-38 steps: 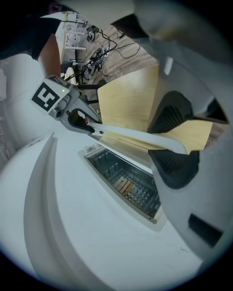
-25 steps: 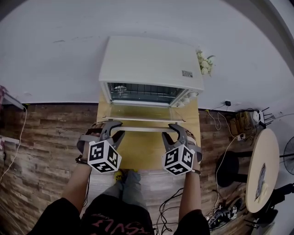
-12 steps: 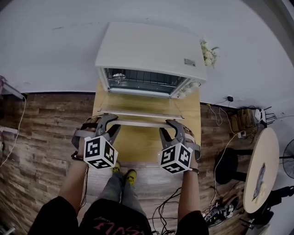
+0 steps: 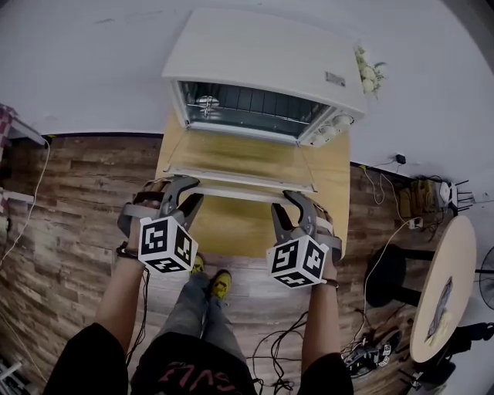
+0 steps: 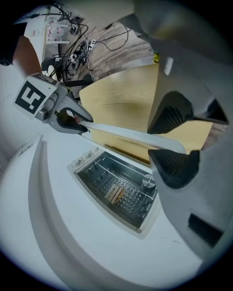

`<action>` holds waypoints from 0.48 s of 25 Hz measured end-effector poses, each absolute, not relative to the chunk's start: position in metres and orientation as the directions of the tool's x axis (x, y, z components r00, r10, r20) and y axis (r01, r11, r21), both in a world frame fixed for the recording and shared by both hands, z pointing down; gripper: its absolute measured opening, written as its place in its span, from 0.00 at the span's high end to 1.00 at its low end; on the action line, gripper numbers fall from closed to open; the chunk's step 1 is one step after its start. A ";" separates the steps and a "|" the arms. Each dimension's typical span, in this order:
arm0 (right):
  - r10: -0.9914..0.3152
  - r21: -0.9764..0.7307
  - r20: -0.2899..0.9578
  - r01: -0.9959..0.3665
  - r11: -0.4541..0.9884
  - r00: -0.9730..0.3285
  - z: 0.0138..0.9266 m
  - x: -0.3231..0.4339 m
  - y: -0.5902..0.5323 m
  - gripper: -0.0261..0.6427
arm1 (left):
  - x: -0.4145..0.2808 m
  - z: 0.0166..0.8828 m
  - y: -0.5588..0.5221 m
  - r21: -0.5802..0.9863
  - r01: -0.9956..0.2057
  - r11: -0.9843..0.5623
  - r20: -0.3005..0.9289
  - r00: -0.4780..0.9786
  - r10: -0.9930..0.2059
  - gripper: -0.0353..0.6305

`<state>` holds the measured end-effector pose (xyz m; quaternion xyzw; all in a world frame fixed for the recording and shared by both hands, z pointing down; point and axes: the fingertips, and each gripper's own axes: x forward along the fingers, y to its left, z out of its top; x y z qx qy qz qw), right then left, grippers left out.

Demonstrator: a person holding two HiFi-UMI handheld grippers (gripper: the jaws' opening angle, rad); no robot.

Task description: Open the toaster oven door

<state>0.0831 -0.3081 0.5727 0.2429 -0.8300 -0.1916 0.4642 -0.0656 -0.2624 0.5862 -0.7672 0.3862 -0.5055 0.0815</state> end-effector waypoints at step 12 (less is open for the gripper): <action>-0.572 0.548 0.666 -0.207 0.810 -0.479 0.599 0.089 -0.290 0.75 | -0.057 0.613 -0.242 -0.518 -0.507 -0.690 0.732 0.155 -0.663 0.75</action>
